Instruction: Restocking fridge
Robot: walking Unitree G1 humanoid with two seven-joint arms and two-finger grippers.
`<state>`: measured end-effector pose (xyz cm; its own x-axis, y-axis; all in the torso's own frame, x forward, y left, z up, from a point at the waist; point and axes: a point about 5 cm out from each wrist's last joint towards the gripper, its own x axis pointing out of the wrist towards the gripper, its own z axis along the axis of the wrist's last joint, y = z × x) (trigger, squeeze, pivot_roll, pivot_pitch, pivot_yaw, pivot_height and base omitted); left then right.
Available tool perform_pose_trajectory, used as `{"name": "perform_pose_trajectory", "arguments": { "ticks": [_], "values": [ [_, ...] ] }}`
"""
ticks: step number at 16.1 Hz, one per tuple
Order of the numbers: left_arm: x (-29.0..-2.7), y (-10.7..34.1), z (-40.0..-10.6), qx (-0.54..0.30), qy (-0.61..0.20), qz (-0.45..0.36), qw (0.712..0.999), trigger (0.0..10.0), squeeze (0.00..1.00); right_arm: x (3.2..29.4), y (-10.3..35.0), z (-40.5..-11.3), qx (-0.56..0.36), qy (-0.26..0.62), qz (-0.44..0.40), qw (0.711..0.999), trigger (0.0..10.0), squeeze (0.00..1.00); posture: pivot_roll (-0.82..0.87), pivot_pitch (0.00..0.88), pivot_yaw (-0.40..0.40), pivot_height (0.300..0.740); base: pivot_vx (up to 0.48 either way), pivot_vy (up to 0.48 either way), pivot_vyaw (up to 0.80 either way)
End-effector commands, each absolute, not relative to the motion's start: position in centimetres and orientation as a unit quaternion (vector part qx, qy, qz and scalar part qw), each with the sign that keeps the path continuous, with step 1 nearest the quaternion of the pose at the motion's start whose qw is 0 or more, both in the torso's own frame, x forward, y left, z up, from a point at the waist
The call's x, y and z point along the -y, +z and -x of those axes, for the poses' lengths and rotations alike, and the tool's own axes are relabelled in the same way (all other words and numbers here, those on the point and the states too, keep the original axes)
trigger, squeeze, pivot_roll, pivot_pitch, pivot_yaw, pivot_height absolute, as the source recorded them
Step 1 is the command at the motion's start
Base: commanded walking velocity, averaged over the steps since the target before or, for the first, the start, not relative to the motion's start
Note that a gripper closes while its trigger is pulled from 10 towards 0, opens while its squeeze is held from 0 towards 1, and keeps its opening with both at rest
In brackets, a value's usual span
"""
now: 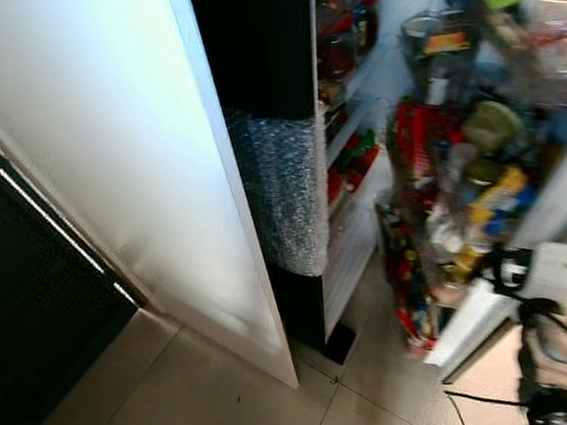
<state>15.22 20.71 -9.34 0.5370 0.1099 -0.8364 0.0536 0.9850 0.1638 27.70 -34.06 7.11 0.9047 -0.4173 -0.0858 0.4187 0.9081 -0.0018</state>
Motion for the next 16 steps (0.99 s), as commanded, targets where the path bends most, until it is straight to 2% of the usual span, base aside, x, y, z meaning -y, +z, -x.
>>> {"name": "perform_pose_trajectory", "arguments": {
  "ticks": [1,4,6,9,13,14,16],
  "values": [
    [-20.9,-9.5,-14.7,-0.489,0.016,-0.089,0.868,10.0,0.00,34.8,6.8,-27.0,-0.049,-0.235,-0.014,0.971,10.0,0.00,-0.04,0.089,0.017,0.740,0.000,0.000,0.00],
    [-20.9,-9.5,-14.7,-0.489,0.016,-0.089,0.868,10.0,0.00,34.9,6.9,-27.0,-0.049,-0.235,-0.015,0.971,10.0,0.00,-0.04,0.089,0.017,0.740,0.000,0.000,0.00],
    [-20.8,-9.5,-14.9,-0.486,0.018,-0.087,0.869,10.0,0.00,34.9,3.2,-24.0,-0.129,-0.263,-0.024,0.956,10.0,0.00,-0.03,0.093,0.011,0.740,0.000,0.000,0.00],
    [-20.9,-9.4,-14.9,-0.486,0.022,-0.086,0.870,10.0,0.00,33.6,0.8,-22.8,-0.185,-0.259,-0.035,0.947,10.0,0.00,-0.02,0.098,0.011,0.740,0.000,0.000,0.00],
    [-21.0,-9.5,-14.8,-0.489,0.022,-0.084,0.868,10.0,0.00,29.1,-3.7,-20.9,-0.315,-0.177,-0.052,0.931,10.0,0.00,-0.03,0.101,0.015,0.740,0.000,0.000,0.00],
    [-21.0,-9.5,-14.8,-0.490,0.021,-0.084,0.868,10.0,0.00,27.2,-5.1,-20.1,-0.362,-0.130,-0.043,0.922,10.0,0.00,-0.03,0.101,0.008,0.740,0.000,0.000,0.00],
    [-21.0,-9.5,-14.8,-0.490,0.022,-0.083,0.868,10.0,0.00,25.9,-5.8,-19.7,-0.383,-0.098,-0.036,0.918,10.0,0.00,-0.03,0.101,0.008,0.740,0.000,0.000,0.00]
  ]
}}
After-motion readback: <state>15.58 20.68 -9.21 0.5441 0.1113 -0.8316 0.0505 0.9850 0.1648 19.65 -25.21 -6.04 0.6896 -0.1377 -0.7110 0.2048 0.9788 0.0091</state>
